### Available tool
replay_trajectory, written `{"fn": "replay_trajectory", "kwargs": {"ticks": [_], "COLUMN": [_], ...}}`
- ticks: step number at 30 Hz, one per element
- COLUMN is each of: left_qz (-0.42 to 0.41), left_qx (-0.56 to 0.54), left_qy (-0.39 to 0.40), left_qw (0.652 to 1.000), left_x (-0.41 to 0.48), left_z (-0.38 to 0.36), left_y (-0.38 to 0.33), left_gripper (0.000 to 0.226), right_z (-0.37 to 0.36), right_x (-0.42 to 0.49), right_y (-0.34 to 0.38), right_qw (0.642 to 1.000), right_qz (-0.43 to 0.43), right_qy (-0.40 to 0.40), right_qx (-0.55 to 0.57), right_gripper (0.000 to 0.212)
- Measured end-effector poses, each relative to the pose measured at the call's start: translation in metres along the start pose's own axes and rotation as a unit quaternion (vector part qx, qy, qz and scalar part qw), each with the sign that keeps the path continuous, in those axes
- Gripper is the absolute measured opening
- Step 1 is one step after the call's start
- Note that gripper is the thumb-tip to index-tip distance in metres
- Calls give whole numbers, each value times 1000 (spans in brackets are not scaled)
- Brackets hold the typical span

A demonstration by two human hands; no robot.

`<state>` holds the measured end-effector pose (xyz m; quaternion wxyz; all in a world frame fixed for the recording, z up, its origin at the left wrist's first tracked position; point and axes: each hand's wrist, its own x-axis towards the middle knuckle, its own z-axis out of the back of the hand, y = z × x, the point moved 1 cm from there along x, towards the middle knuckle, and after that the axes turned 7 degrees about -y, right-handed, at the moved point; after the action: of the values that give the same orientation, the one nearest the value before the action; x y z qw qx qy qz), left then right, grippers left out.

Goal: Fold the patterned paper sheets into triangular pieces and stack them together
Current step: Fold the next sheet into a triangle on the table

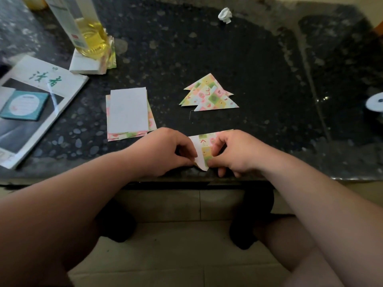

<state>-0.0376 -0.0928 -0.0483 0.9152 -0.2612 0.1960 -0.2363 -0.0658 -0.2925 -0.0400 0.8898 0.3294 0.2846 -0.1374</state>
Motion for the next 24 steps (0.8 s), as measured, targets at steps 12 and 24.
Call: {"fn": "replay_trajectory", "kwargs": {"ticks": [12,24], "left_qz": [28,93], "left_qx": [-31,-56], "left_qy": [18,-11], "left_qw": [999,994], "left_x": [5,12], "left_z": [3,-8], "left_y": [-6,-17], "left_gripper": [20,20], "right_z": [-3,-4], "right_x": [-3,-2], "right_y": [5,5], "right_qw": [999,999], "right_qz": [-30,-25], "right_qy": [26,19], "right_qx": [-9,-20], "right_gripper": [29,22]}}
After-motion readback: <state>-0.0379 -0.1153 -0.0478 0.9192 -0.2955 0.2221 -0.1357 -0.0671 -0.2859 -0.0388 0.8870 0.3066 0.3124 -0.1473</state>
